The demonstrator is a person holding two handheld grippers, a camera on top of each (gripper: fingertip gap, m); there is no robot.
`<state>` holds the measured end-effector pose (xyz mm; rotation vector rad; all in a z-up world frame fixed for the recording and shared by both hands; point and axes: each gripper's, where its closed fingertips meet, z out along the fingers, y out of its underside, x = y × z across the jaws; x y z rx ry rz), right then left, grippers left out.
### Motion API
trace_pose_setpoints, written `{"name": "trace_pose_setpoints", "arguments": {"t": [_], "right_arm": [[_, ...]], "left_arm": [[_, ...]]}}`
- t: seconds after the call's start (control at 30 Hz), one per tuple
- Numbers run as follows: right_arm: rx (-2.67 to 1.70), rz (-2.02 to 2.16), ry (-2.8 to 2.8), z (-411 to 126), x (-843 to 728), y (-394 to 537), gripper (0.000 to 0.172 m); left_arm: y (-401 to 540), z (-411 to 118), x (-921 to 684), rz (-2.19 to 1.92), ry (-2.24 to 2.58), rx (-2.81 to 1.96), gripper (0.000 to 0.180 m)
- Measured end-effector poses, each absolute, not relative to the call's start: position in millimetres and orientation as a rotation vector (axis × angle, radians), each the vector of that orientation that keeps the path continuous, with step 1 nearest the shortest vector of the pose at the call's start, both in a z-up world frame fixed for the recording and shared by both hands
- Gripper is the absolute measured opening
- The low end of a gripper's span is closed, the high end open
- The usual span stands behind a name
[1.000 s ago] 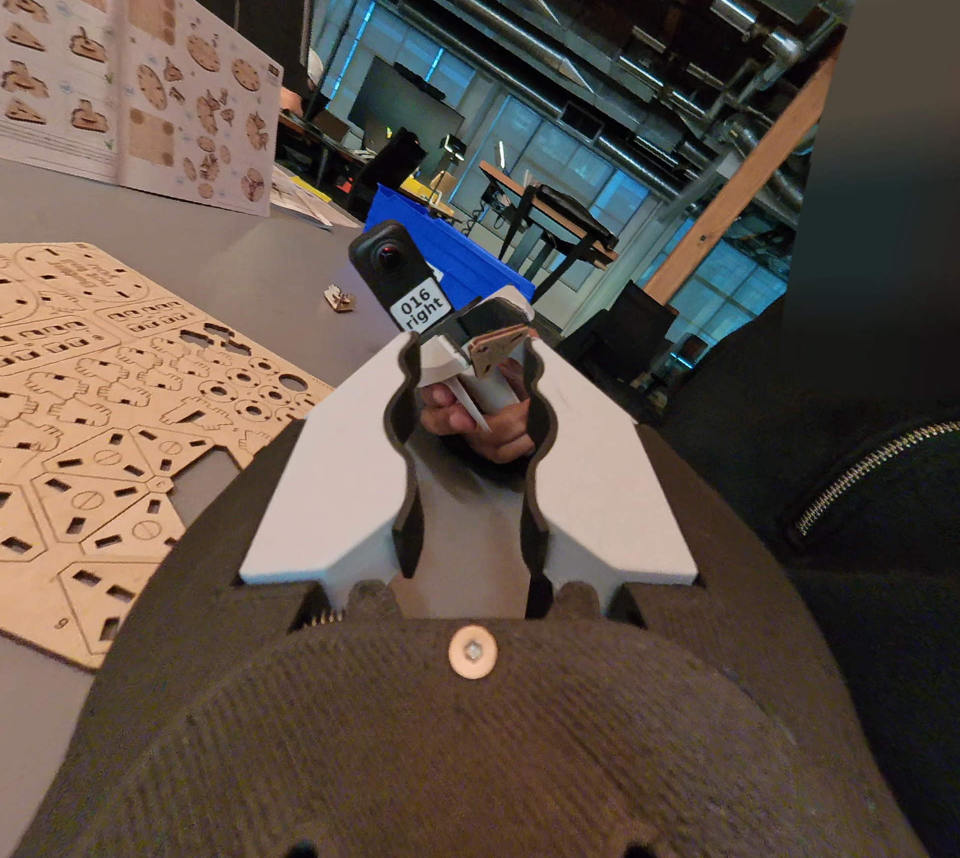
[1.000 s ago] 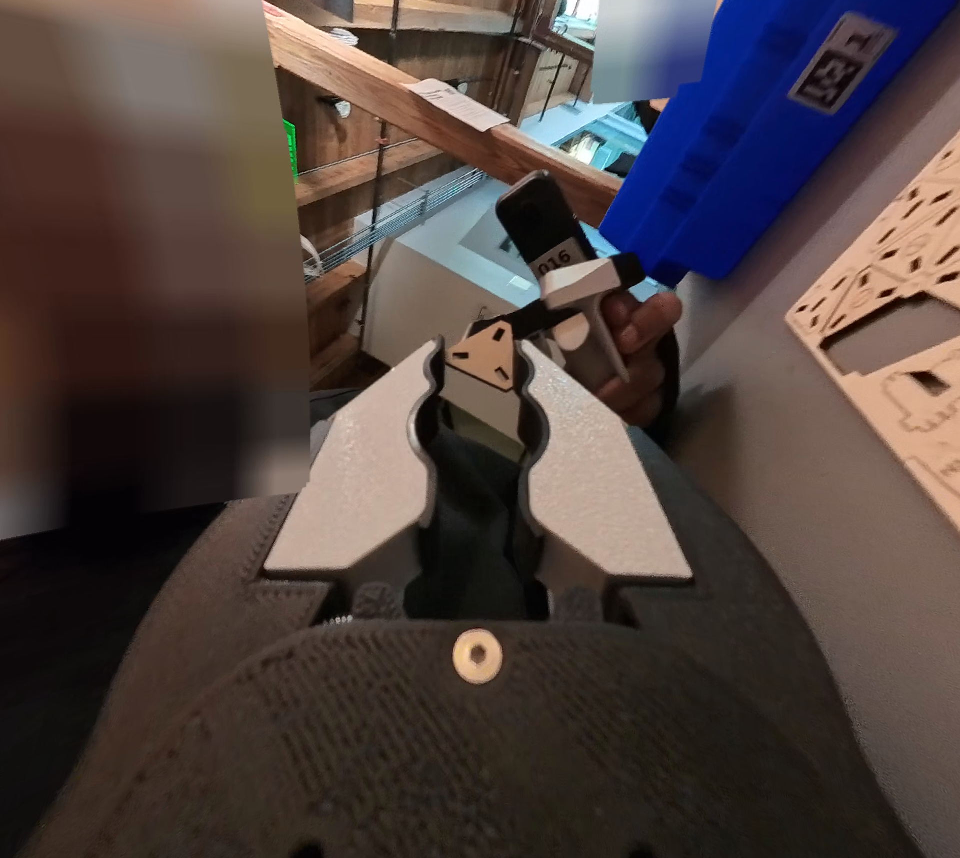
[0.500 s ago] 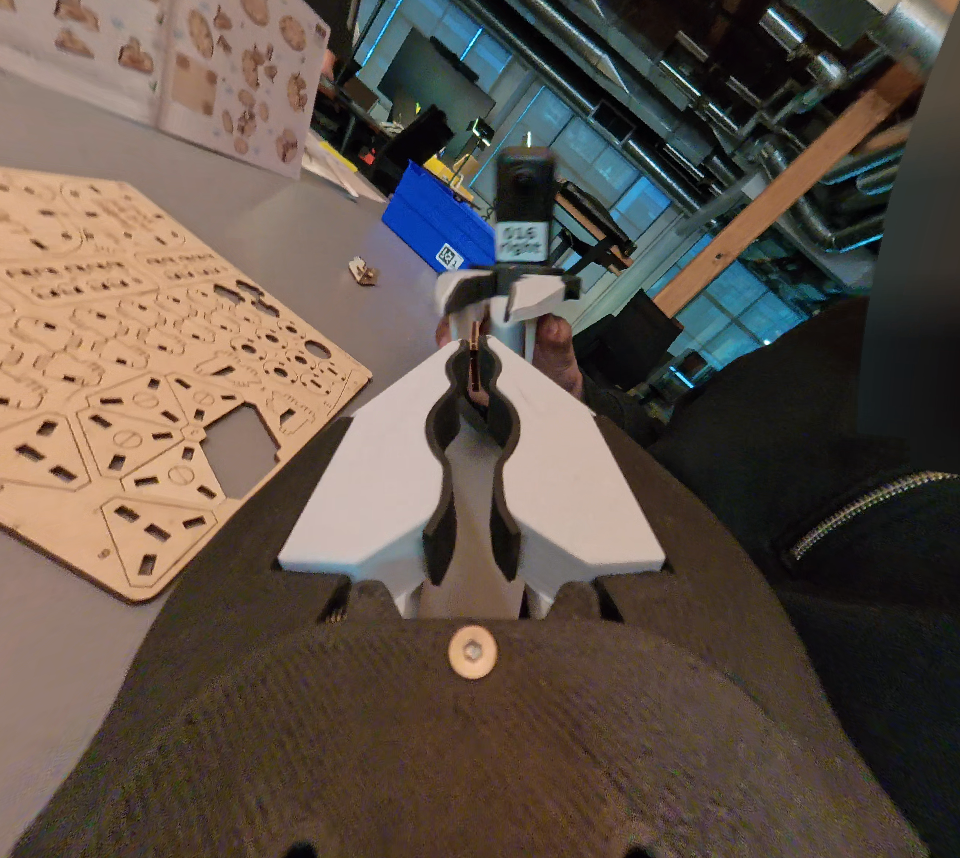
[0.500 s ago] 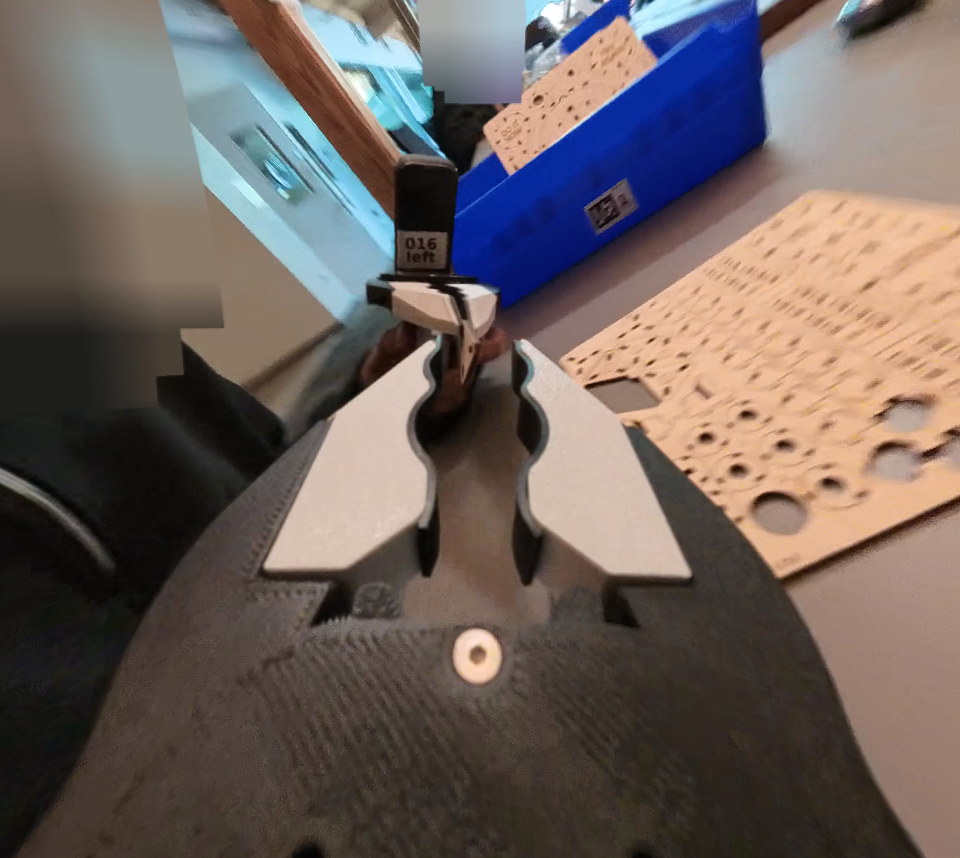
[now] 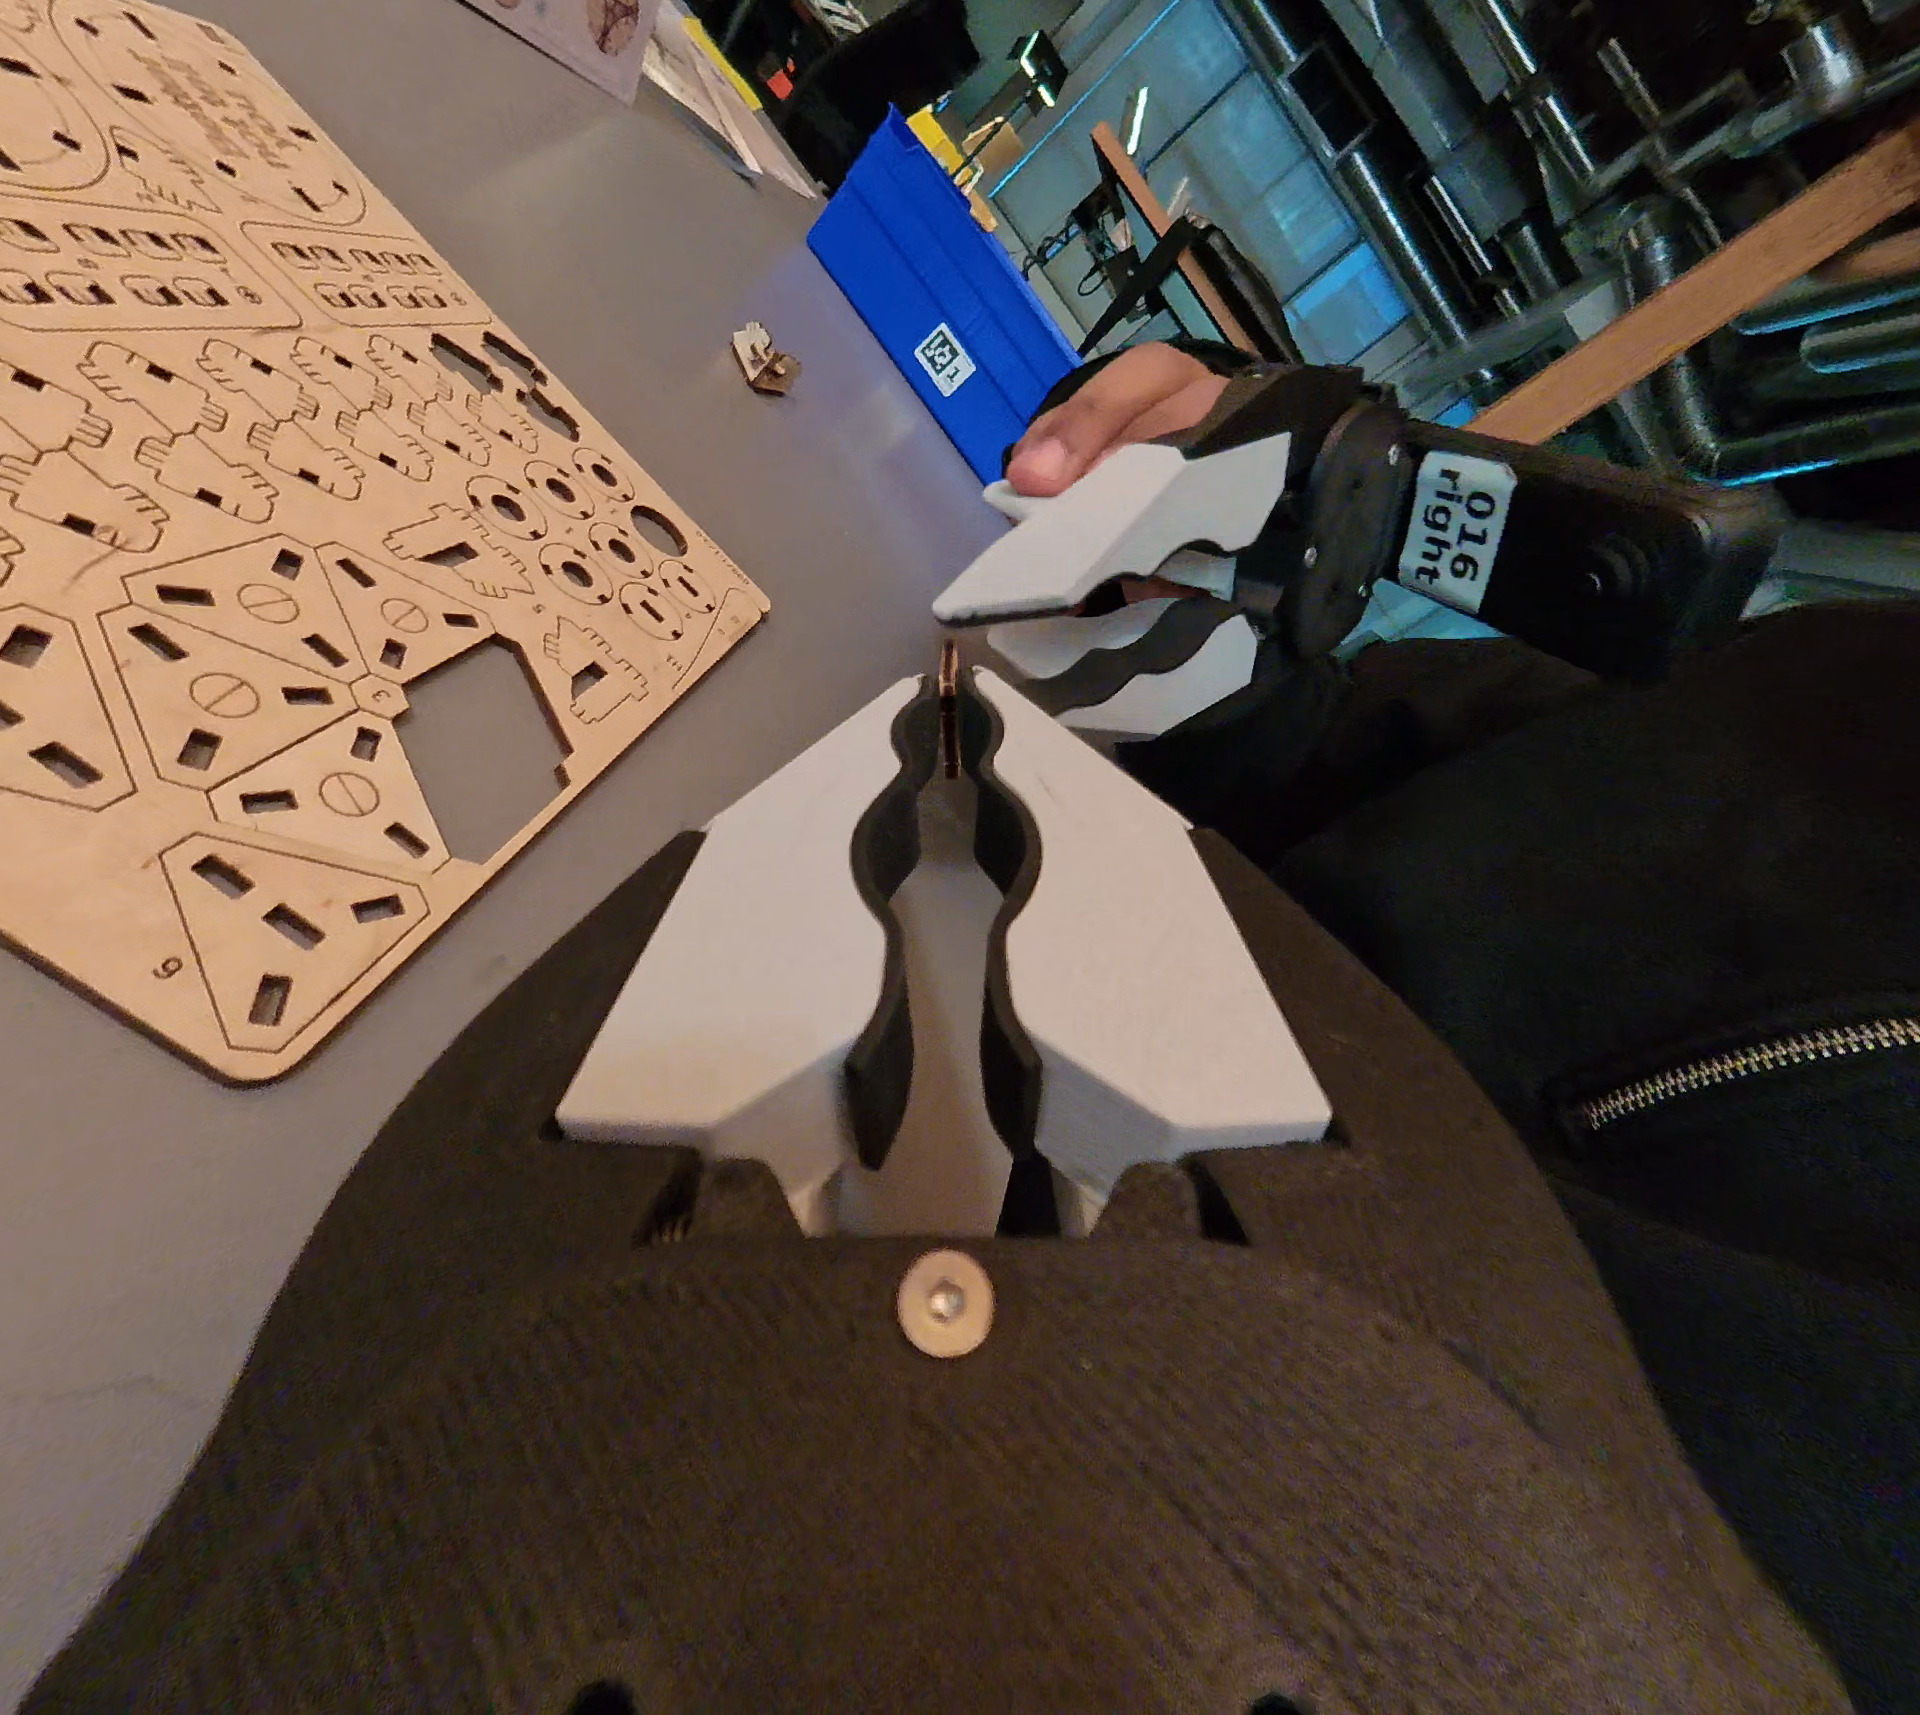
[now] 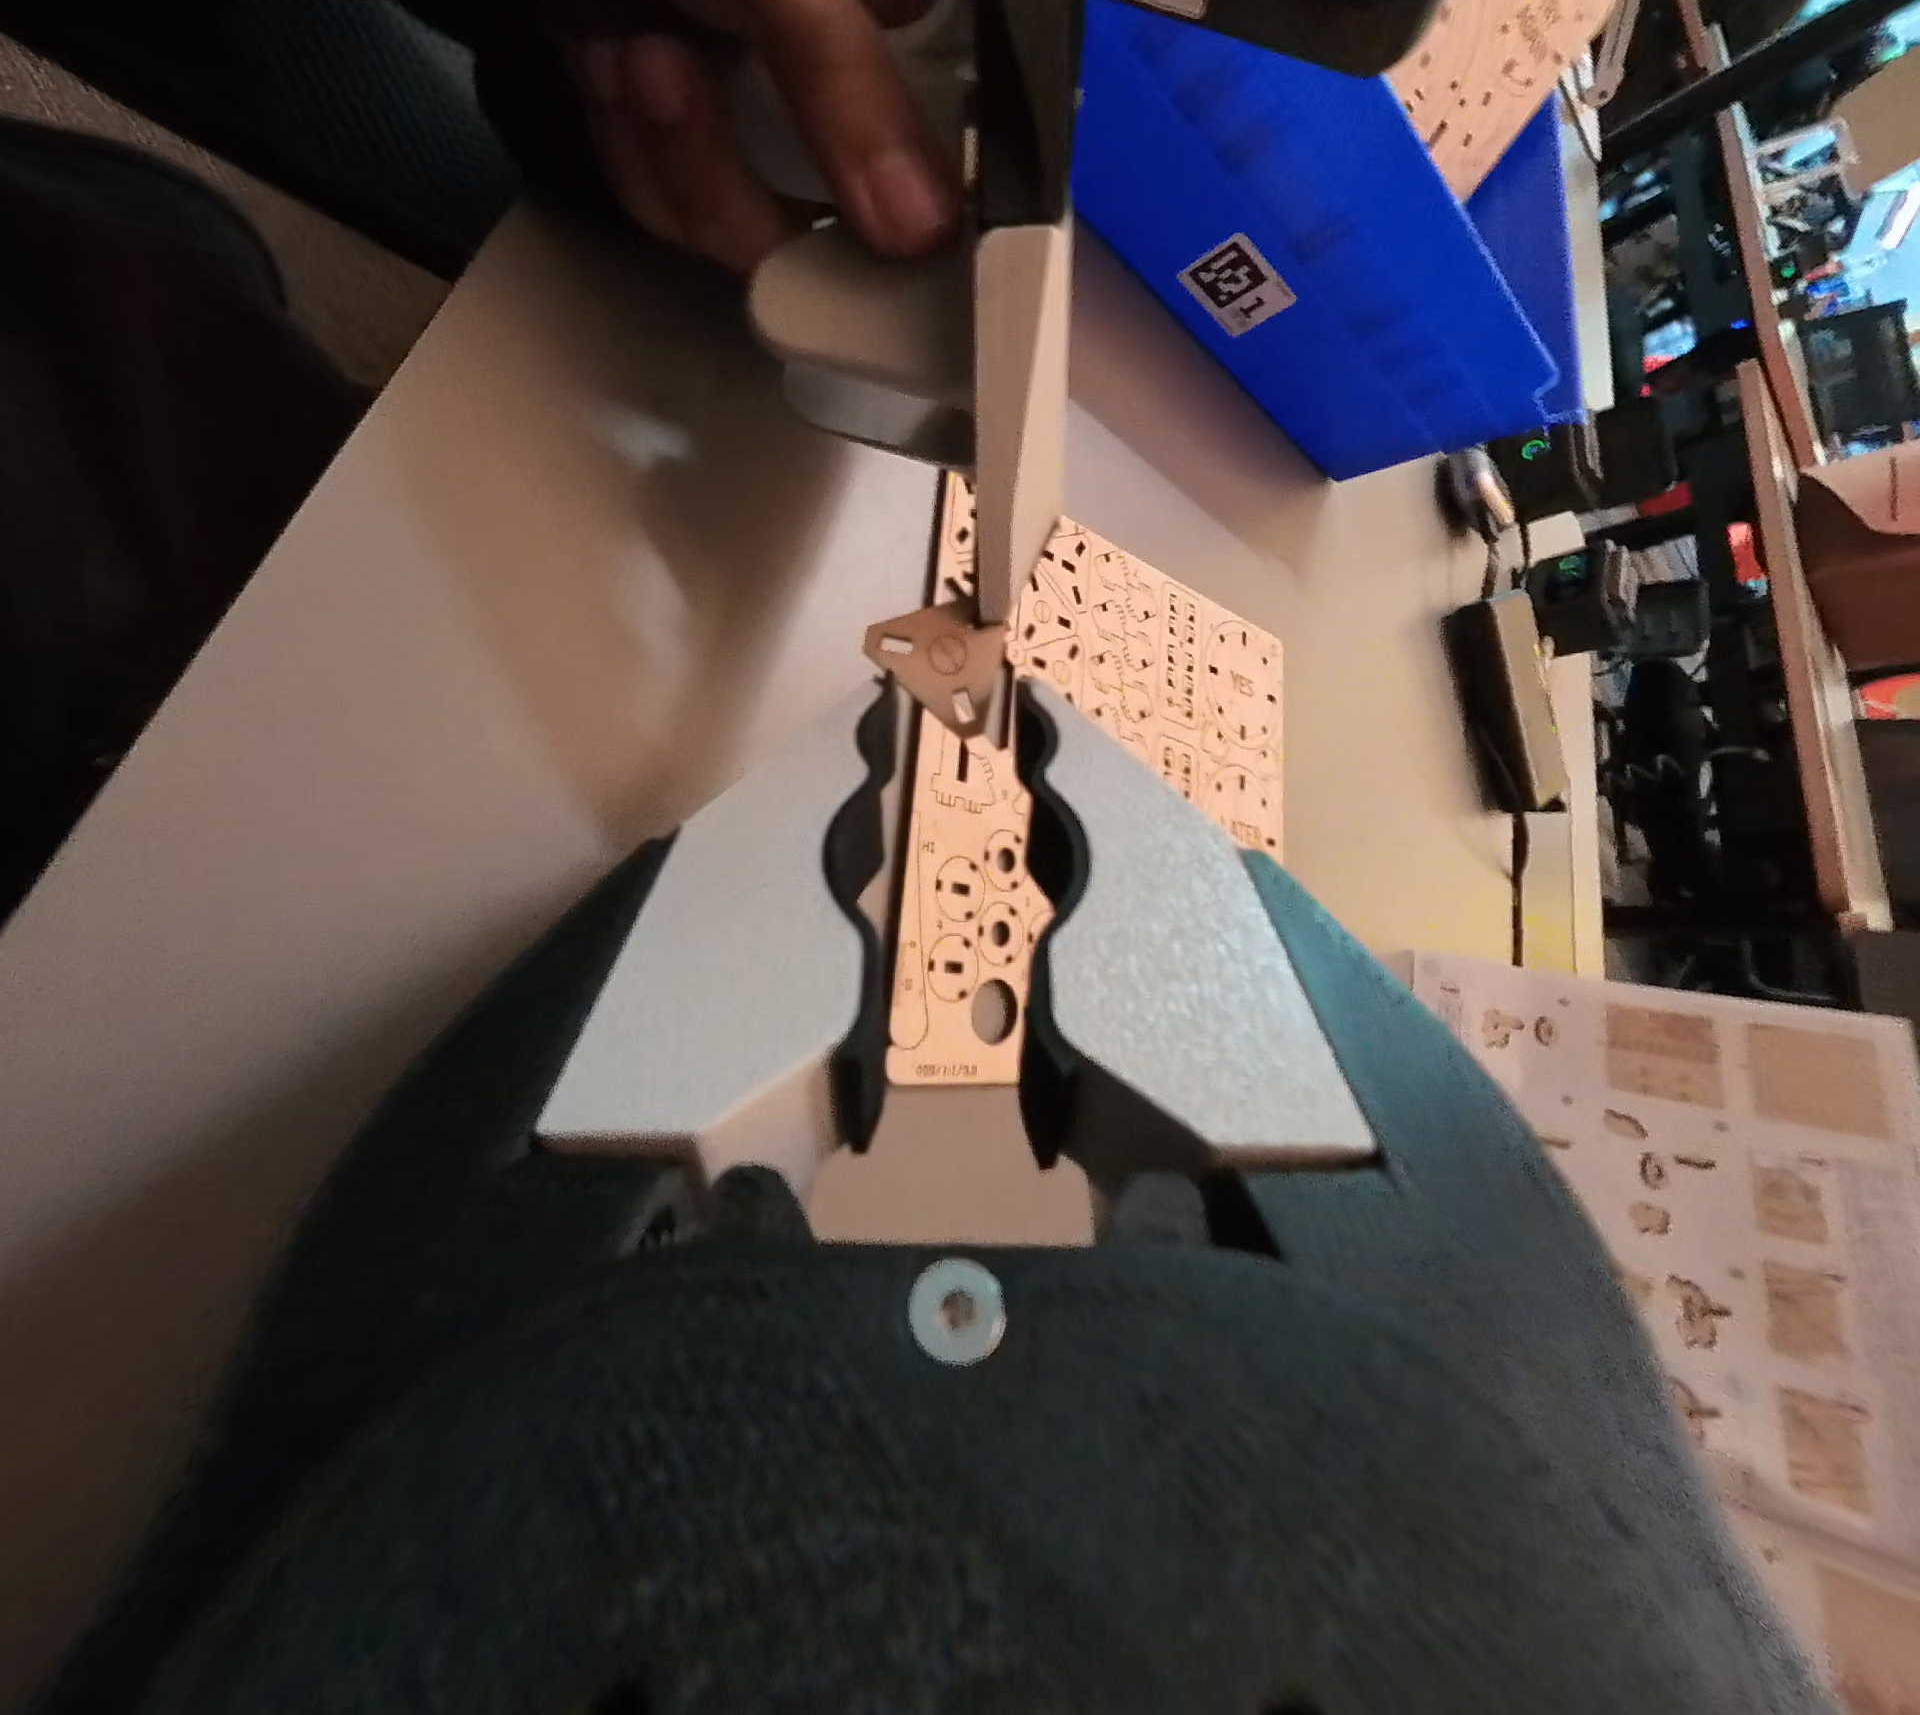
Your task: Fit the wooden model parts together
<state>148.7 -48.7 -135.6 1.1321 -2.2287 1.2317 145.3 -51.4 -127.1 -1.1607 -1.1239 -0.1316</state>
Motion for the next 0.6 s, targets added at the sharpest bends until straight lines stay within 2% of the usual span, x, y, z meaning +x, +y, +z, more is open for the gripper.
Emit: {"name": "trace_pose_setpoints", "arguments": {"t": [0.13,0.2,0.3,0.47,0.6], "right_arm": [[1.134,1.237,-2.227,-135,151,-51,0.014],[1.067,1.259,-2.255,-134,146,-54,0.014],[0.880,1.301,-2.329,-134,131,-64,0.014],[0.452,1.309,-2.661,-157,118,-82,0.014],[0.234,1.316,-2.834,-171,124,-96,0.014]], "left_arm": [[-54,-124,146,-0.130,-1.115,-1.139,0.000],[-59,-123,145,-0.100,-1.122,-1.123,0.014],[-77,-122,141,0.030,-1.172,-1.116,0.023],[-128,-139,137,0.397,-1.413,-1.194,0.022],[-141,-152,138,0.470,-1.534,-1.243,0.021]]}}
